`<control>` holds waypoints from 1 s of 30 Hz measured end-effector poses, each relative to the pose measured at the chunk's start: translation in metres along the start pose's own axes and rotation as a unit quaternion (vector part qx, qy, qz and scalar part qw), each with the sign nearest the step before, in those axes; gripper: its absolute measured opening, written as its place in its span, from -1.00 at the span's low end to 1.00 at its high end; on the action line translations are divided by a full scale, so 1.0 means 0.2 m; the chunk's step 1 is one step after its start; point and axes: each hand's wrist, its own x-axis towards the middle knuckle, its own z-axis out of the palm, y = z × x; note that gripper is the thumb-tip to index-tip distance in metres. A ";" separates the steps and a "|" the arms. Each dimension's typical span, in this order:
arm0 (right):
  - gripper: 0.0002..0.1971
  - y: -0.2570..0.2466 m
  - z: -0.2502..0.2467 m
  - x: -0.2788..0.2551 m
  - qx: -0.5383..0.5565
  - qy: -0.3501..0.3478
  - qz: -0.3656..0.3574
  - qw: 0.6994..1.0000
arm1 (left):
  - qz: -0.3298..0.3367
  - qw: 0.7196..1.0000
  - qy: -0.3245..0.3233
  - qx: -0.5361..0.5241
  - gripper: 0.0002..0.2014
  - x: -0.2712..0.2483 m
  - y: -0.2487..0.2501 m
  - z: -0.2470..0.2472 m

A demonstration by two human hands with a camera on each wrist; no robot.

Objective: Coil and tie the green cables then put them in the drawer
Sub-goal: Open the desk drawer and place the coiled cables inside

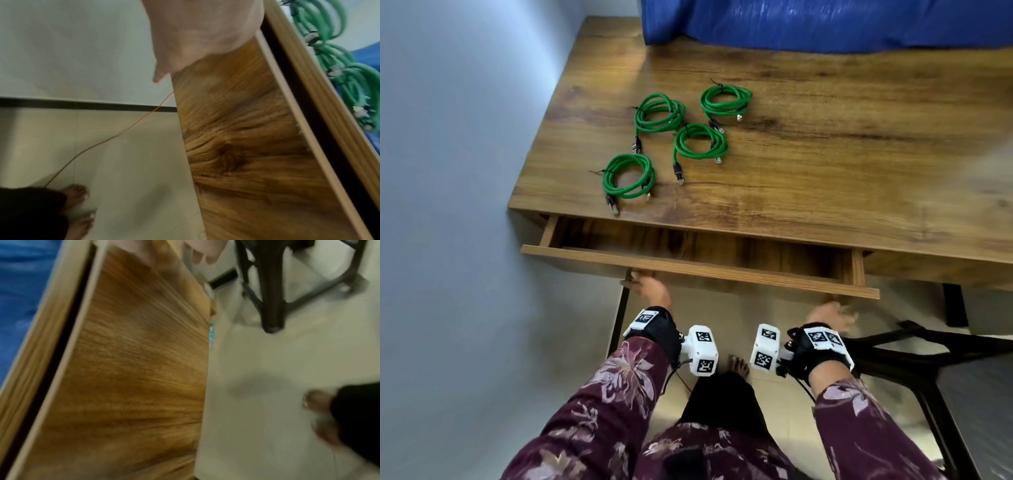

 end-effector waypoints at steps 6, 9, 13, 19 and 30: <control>-0.15 -0.04 -0.14 -0.09 -0.186 0.050 -0.307 0.932 | 0.269 0.924 0.065 0.265 -0.38 -0.17 0.08 -0.15; -0.39 -0.04 -0.16 -0.13 -0.327 -0.050 -0.447 0.831 | 0.394 0.801 -0.006 0.451 -0.48 -0.16 0.11 -0.20; -0.64 -0.08 -0.17 -0.15 -0.402 -0.149 -0.496 0.755 | 0.443 0.716 -0.062 0.537 -0.70 -0.18 0.16 -0.24; -0.75 -0.18 -0.22 -0.18 -0.467 -0.138 -0.508 0.710 | 0.463 0.667 -0.090 0.576 -0.72 -0.18 0.24 -0.33; -0.80 -0.06 -0.43 -0.22 -0.512 -0.173 -0.479 0.691 | 0.479 0.614 -0.142 0.610 -0.60 -0.12 0.17 -0.59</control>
